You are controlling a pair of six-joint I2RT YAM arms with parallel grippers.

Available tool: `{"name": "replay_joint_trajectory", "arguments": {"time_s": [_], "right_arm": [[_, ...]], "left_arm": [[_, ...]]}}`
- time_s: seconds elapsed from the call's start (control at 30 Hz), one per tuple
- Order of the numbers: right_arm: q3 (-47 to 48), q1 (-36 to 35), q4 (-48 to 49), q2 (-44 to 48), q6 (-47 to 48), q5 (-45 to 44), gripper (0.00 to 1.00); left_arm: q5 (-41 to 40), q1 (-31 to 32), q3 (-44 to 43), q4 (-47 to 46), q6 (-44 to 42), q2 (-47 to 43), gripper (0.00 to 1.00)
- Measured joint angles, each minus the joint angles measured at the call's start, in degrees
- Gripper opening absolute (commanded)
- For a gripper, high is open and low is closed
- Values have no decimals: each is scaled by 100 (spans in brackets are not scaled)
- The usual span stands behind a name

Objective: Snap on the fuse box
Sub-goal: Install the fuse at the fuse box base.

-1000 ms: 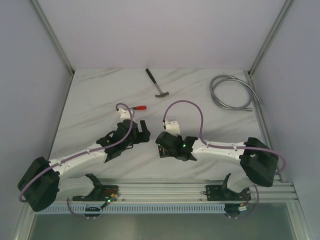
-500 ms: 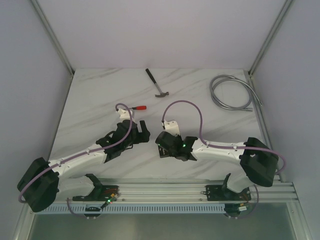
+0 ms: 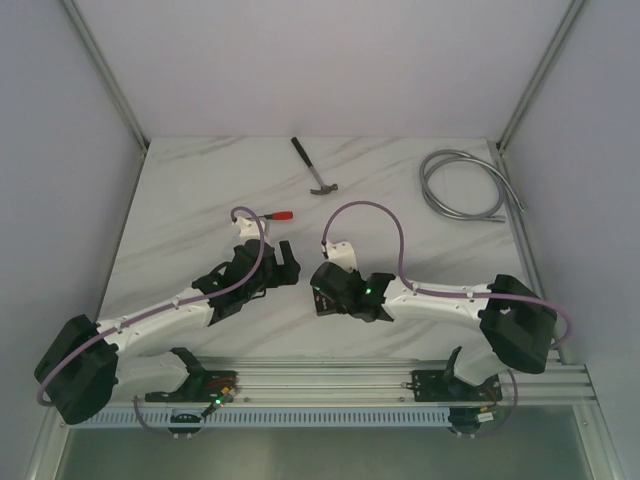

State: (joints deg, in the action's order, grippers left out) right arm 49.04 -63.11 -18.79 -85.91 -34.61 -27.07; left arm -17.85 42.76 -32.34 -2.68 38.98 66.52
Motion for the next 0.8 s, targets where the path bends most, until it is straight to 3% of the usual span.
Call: {"name": "replay_joint_trajectory", "arguments": {"time_s": [0.47, 0.8], "right_arm": [[0, 0, 83, 20, -9, 219, 21], [0, 0, 151, 46, -103, 343, 20]], "left_arm": [[28, 0, 0, -2, 13, 17, 91], [518, 2, 151, -66, 317, 125, 72]]}}
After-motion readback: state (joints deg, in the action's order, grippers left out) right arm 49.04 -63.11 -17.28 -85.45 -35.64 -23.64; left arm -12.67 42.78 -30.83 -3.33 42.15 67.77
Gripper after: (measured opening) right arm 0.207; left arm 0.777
